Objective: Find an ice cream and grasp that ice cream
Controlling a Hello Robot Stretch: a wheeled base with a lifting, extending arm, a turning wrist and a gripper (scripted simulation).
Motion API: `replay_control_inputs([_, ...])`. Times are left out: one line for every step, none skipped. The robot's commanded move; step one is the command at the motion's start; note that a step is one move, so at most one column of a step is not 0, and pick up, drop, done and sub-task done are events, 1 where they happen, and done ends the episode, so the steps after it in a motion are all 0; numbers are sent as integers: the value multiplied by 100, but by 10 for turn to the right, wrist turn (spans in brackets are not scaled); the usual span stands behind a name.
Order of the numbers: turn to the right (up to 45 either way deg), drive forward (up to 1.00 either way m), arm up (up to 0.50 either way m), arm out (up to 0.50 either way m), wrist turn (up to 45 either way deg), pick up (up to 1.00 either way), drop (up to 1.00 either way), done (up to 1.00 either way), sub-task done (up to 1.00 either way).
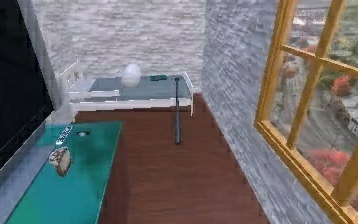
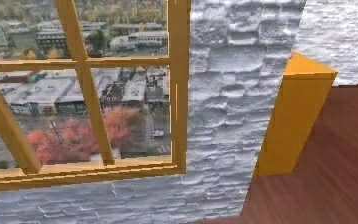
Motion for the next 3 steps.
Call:
replay_control_inputs([-60,0,0,0,0,0,0,0,0])
replay_control_inputs([0,65,0,0,0,0,0,0,0])
replay_control_inputs([-450,0,0,0,0,0,0,0,0])
